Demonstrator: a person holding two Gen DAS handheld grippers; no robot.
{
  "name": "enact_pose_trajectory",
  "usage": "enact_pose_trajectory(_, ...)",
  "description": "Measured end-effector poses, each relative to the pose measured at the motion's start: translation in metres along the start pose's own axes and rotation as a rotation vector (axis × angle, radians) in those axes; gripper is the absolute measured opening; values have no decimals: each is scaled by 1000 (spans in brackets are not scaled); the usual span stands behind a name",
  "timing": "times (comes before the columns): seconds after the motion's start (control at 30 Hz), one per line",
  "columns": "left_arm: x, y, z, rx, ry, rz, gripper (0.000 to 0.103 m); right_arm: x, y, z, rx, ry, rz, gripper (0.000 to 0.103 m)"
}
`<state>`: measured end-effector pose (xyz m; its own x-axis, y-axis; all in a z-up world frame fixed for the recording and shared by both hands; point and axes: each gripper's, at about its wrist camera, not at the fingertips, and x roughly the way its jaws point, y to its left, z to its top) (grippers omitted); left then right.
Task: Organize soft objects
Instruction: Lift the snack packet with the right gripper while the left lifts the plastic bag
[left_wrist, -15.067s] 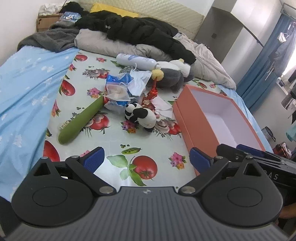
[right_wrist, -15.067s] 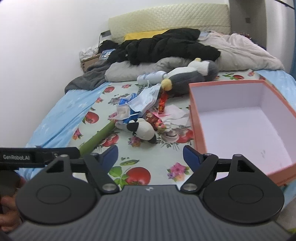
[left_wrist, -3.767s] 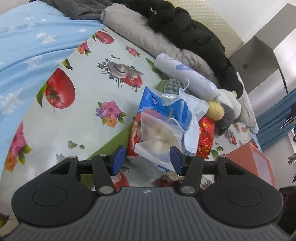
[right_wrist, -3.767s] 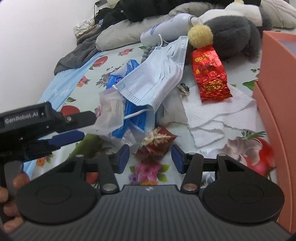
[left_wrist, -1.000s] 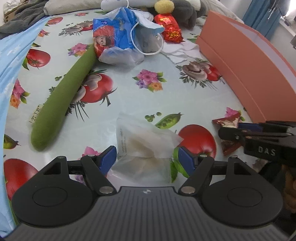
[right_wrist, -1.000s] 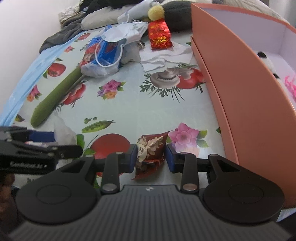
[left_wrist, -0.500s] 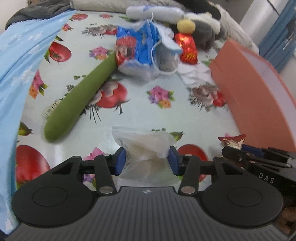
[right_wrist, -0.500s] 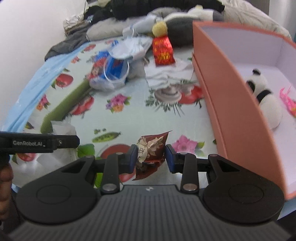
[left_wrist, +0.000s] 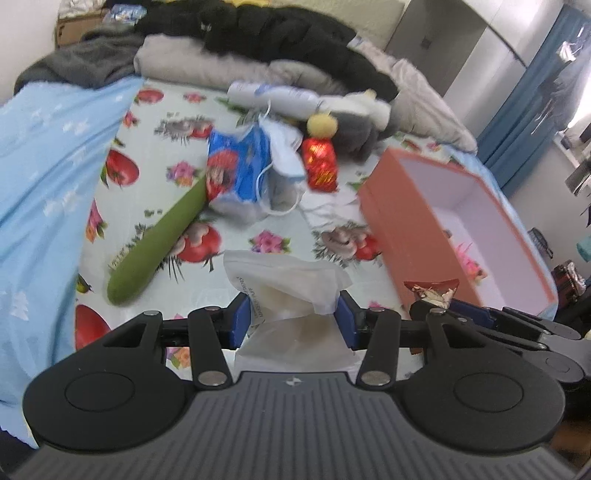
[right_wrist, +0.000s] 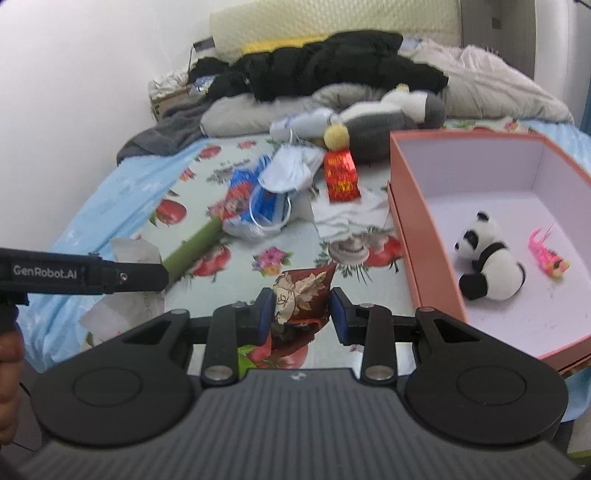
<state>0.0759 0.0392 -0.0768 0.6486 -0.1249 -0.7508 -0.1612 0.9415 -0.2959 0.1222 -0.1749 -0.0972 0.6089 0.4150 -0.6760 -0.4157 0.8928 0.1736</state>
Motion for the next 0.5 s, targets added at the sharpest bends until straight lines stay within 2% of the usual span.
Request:
enact_pose_trajectory(0.23, -44, -17, -1, 4, -76, -36, 54, -42, 9, 4, -28, -62, -19, 37)
enact_pose_trajectory(0.5, -84, -30, -14, 19, -119, -45, 55, -82, 16, 6, -27, -102, 3, 37)
